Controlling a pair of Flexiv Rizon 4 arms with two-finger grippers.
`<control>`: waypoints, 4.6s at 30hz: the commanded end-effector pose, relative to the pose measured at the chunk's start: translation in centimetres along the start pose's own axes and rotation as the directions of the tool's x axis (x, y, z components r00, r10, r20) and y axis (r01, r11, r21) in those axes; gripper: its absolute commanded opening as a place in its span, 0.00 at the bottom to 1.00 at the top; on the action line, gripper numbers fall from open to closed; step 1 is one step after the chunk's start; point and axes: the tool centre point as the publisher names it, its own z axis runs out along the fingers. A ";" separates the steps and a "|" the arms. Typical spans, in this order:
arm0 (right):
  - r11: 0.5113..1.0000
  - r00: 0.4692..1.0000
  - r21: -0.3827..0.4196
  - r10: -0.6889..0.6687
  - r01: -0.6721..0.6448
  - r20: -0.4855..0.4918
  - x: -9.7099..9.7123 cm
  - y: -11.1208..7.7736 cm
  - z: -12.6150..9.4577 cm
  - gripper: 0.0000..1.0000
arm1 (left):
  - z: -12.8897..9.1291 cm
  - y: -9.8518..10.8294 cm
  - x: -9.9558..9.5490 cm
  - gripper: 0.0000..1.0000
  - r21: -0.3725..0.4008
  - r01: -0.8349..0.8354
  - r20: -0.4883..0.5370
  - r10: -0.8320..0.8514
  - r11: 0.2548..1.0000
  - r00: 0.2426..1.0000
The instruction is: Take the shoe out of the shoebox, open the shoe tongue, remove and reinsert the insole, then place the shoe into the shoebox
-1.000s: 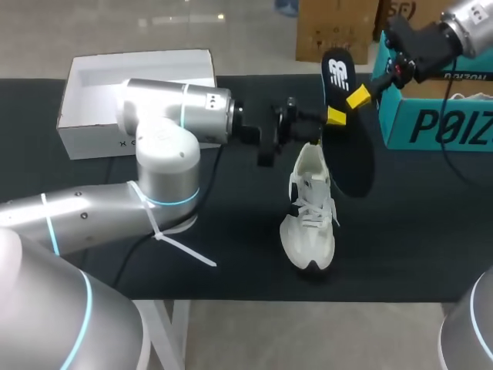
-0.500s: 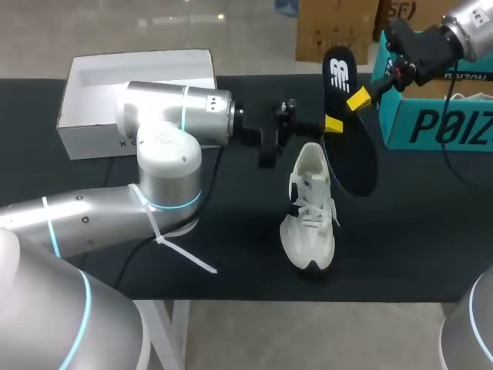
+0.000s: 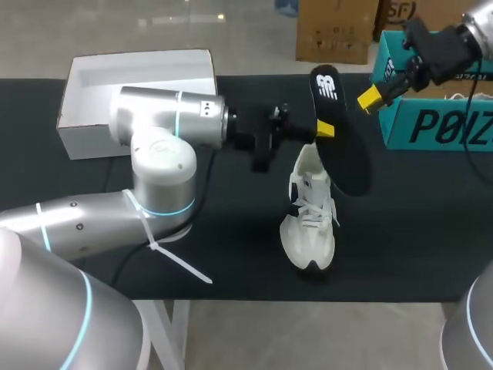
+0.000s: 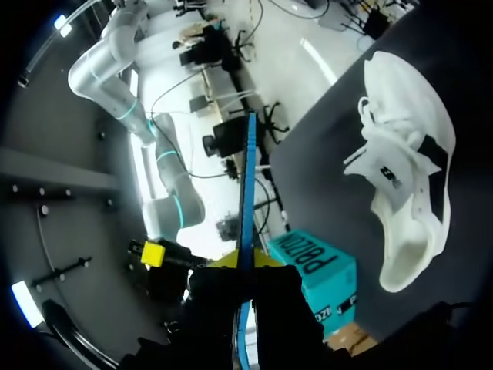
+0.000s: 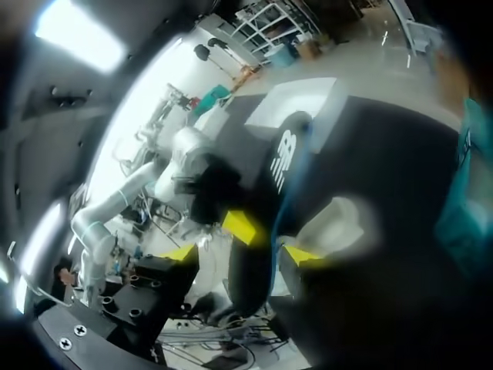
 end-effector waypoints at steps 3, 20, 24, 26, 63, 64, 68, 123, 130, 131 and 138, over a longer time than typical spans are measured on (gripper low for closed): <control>0.998 0.980 -0.040 -0.044 0.052 0.196 5.0 -3.6 -2.3 1.00 | -1.4 0.2 1.0 0.00 0.006 0.024 -0.044 -0.024 1.000 0.999; 0.983 0.853 -0.033 -0.139 0.180 0.503 12.5 -6.5 -3.2 1.00 | -1.9 1.3 2.0 0.00 0.010 0.030 -0.062 -0.029 1.000 0.998; 0.976 0.839 -0.043 -0.160 0.213 0.521 12.8 -6.4 -3.3 1.00 | -1.8 1.3 2.1 0.00 0.034 0.032 -0.063 -0.029 0.999 0.998; 0.976 0.839 -0.043 -0.160 0.213 0.521 12.8 -6.4 -3.3 1.00 | -1.7 1.3 2.1 0.00 0.049 0.037 -0.085 -0.033 0.998 0.996; 0.976 0.839 -0.043 -0.160 0.213 0.521 12.8 -6.4 -3.3 1.00 | -2.1 4.4 0.6 0.00 0.622 0.750 -0.015 -0.961 -0.224 -0.275; 0.976 0.839 -0.043 -0.160 0.213 0.521 12.8 -6.4 -3.3 1.00 | -2.1 4.4 0.6 0.00 0.622 0.750 -0.015 -0.961 -0.224 -0.275; 0.976 0.839 -0.043 -0.160 0.213 0.521 12.8 -6.4 -3.3 1.00 | -2.1 4.4 0.6 0.00 0.622 0.750 -0.015 -0.961 -0.224 -0.275; 0.976 0.839 -0.043 -0.160 0.213 0.521 12.8 -6.4 -3.3 1.00 | -3.8 4.6 -1.0 0.00 0.585 0.292 0.084 -0.301 -0.757 -0.950; 0.976 0.839 -0.043 -0.160 0.213 0.521 12.8 -6.4 -3.3 1.00 | -4.1 3.7 1.5 0.00 0.427 0.445 0.200 -0.397 -0.787 -0.896; 0.976 0.839 -0.043 -0.160 0.213 0.521 12.8 -6.4 -3.3 1.00 | -4.1 3.6 1.5 0.00 0.415 0.443 0.195 -0.398 -0.795 -0.896; 0.976 0.839 -0.043 -0.160 0.213 0.521 12.8 -6.4 -3.3 1.00 | -4.7 3.4 1.0 0.00 0.345 0.342 0.076 -0.337 -0.874 -0.938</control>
